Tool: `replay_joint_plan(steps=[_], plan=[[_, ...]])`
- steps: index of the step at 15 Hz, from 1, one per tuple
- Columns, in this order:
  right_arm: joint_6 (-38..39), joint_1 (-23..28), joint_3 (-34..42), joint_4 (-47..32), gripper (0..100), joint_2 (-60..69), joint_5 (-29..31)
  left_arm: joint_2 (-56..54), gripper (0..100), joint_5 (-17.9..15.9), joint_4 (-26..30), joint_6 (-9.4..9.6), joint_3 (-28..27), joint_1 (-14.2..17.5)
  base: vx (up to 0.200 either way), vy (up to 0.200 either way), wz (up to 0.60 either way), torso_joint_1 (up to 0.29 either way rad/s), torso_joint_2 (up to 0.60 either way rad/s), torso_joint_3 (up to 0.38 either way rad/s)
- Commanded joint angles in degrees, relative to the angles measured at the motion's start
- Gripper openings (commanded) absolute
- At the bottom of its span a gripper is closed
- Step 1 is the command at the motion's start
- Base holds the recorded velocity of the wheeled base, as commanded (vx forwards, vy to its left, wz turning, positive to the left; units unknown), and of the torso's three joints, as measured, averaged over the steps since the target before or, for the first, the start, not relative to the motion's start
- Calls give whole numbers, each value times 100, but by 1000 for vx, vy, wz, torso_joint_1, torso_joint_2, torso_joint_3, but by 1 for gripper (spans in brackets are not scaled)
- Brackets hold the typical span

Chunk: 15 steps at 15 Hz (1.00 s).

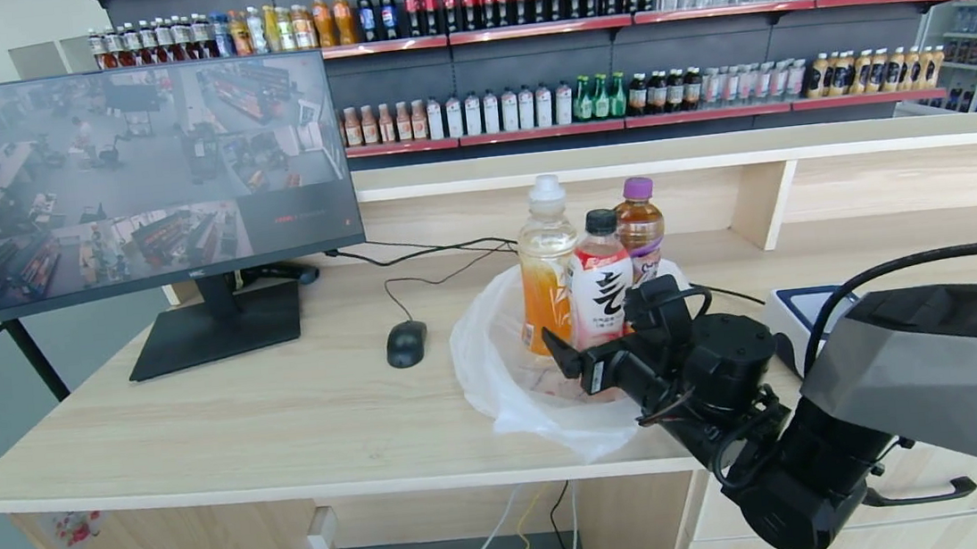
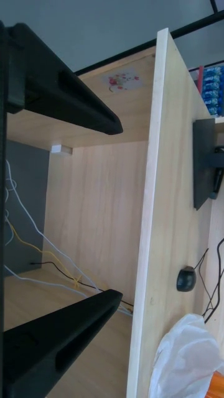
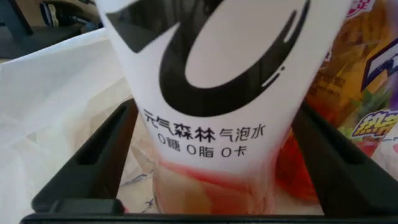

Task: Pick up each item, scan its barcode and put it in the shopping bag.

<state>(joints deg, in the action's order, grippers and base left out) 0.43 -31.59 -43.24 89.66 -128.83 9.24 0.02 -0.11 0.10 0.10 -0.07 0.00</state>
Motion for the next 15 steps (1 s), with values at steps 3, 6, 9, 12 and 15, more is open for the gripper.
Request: replay_joint_plan(steps=[3, 6, 9, 12, 15], plan=[[1, -23, 439, 34, 100, 754, -1, -2, 100, 2, -1, -10, -1, 0, 0, 0, 0, 0, 0, 0], [-25, -164, 1134, 34, 100, 1607, -1, -2, 100, 2, -1, -10, -1, 0, 0, 0, 0, 0, 0, 0], [-34, -164, 2250, 34, 100, 2688, -1, -2, 100, 2, -1, -10, -1, 0, 0, 0, 0, 0, 0, 0], [-377, -164, 3946, 34, 100, 4032, -72, -2, 100, -7, -1, -1, -1, 0, 0, 0, 0, 0, 0, 0], [-456, -164, 4324, -1, 100, 4525, -291, -2, 100, 2, -1, -1, -1, 0, -200, 0, 0, 7, 7, -1]])
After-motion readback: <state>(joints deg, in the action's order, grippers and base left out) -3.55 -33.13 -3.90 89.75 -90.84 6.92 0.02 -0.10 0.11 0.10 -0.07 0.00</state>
